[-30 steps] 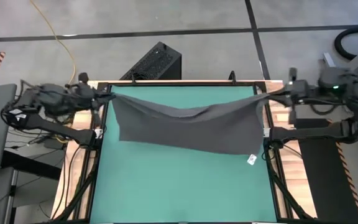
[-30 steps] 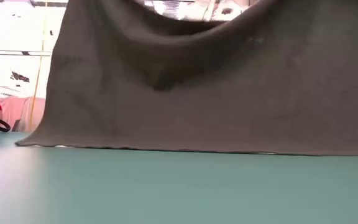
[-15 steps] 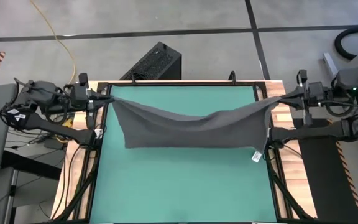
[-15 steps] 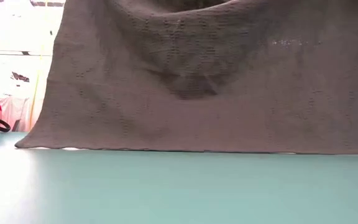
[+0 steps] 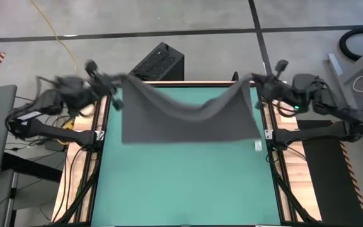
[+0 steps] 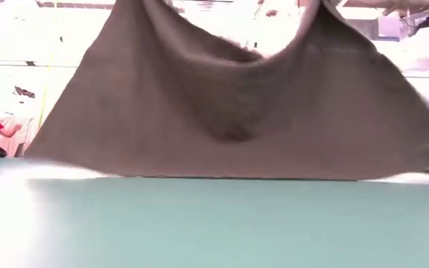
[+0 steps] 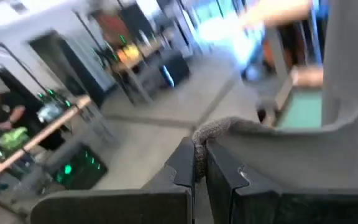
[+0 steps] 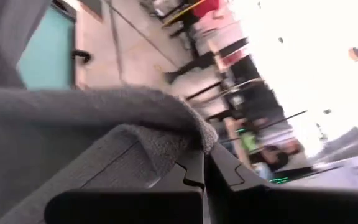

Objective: Roll towel into tight, uniform cylinder
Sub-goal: Fold the gray towel

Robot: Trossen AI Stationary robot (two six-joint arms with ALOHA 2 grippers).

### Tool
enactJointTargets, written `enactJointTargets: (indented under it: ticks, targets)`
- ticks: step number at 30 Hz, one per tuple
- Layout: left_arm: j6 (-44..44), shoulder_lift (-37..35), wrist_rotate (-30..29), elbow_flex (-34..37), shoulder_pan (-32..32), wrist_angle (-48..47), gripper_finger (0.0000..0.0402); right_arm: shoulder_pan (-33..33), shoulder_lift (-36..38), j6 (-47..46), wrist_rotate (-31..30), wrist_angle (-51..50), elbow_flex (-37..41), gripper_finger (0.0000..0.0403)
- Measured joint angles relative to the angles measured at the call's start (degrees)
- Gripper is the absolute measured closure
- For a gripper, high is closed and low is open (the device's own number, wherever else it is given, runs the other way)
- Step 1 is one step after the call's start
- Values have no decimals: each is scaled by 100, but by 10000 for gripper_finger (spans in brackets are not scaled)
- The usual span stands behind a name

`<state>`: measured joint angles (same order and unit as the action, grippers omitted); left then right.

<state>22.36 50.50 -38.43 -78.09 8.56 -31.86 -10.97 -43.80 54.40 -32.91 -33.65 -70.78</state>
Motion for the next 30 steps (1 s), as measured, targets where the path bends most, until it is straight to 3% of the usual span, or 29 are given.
enactJointTargets:
  ticks: [4, 7, 12, 17, 19, 23, 27, 30]
  targets:
    - [-205, -33, 1209, -649, 536, -359, 401, -54, -260, 71, 4, -189, -313, 387]
    - [-724, -100, 2535, -990, 567, -948, 401, 222, -378, -750, 508, -1415, -567, 387]
    - [-1720, -445, 4441, -894, 367, -1482, 401, 1136, -425, -2976, 2007, -2893, -792, 387]
    - [-2685, -833, 6411, -232, -6, -1669, 401, 2285, -312, -6135, 3808, -3078, -794, 387]
    - [-3013, -1006, 6613, 229, -191, -1791, 401, 2814, -309, -7116, 3935, -3025, -666, 387]
    - [-3478, -1398, 6411, 1306, -535, -1815, 401, 3864, -298, -8197, 3554, -3035, -94, 387]
    - [-3753, -1717, 6376, 2175, -806, -1784, 401, 4497, -543, -8817, 3439, -3046, 435, 387]
    - [-3631, -1914, 6320, 2351, -906, -1745, 401, 4709, -716, -8890, 3400, -3079, 594, 387]
